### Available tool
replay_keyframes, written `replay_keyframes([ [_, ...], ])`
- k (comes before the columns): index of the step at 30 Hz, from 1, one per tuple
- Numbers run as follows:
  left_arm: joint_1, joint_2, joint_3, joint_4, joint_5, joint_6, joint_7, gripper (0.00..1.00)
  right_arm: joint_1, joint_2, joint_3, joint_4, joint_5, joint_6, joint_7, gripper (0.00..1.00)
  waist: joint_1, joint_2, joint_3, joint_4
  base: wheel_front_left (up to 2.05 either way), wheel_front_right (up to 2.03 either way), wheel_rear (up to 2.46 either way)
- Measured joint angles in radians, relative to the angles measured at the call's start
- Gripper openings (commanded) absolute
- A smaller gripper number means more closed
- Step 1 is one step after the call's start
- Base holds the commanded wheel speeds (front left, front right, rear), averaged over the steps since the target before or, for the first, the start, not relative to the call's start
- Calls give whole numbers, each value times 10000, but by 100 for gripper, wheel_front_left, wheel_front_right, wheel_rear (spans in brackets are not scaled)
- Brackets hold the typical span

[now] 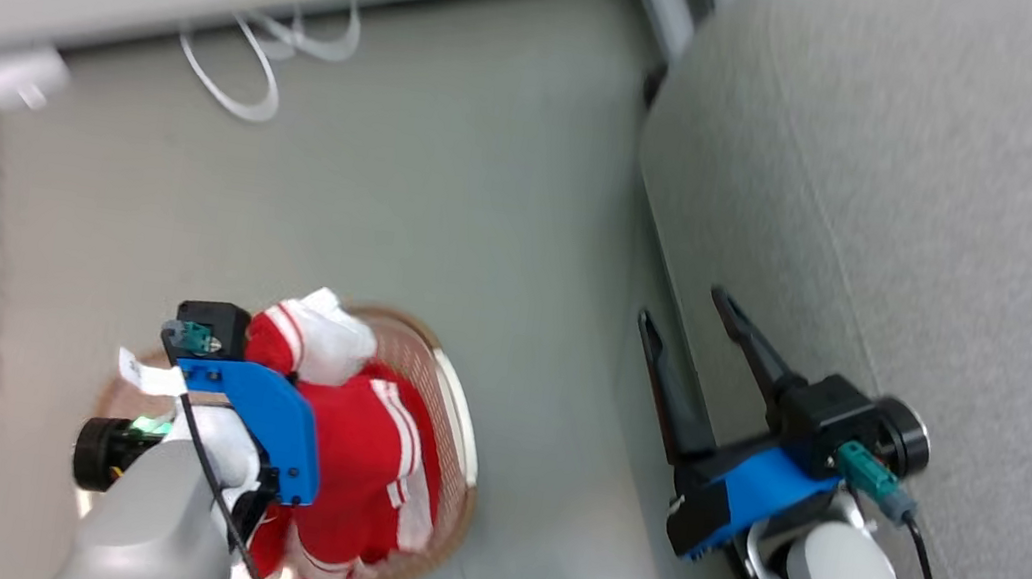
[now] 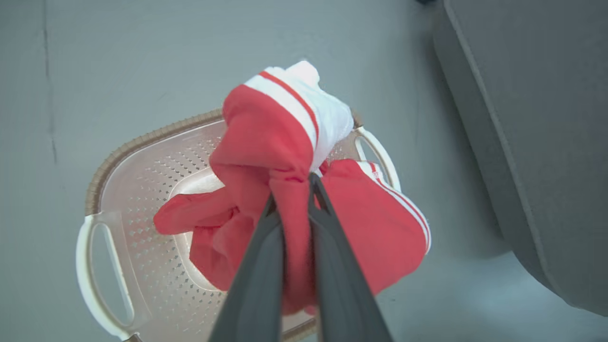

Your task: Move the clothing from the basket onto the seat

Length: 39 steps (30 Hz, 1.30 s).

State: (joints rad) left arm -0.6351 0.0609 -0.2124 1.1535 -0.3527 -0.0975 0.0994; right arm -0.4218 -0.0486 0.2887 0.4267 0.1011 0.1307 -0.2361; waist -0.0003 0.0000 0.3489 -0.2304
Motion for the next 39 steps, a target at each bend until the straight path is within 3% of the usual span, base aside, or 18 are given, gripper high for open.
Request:
replay_keyframes([
  [5,80,-82,-548,-556,-487,-263,-410,0,679,-2,-322,128,-46,0,251,100,-1,0,-1381,393,0,0,0],
  [11,188,-90,-2178,-2401,-1843,-284,-422,0,1211,0,-372,-36,-44,0,502,100,-1,1,-2728,838,0,0,0],
  [16,-51,-109,-2872,-3643,-2719,-284,-305,0,1483,0,-372,-272,23,0,675,100,-1,0,-3460,1143,0,0,0],
  [26,-816,-111,-3511,-4707,-3434,-142,92,0,1652,0,12,-474,261,0,851,100,1,0,-3849,1197,0,0,0],
  [39,-730,-109,-3776,-4740,-3465,-27,0,0,1632,-13,715,-391,719,-2,1087,100,3,0,-3692,1097,0,0,0],
])
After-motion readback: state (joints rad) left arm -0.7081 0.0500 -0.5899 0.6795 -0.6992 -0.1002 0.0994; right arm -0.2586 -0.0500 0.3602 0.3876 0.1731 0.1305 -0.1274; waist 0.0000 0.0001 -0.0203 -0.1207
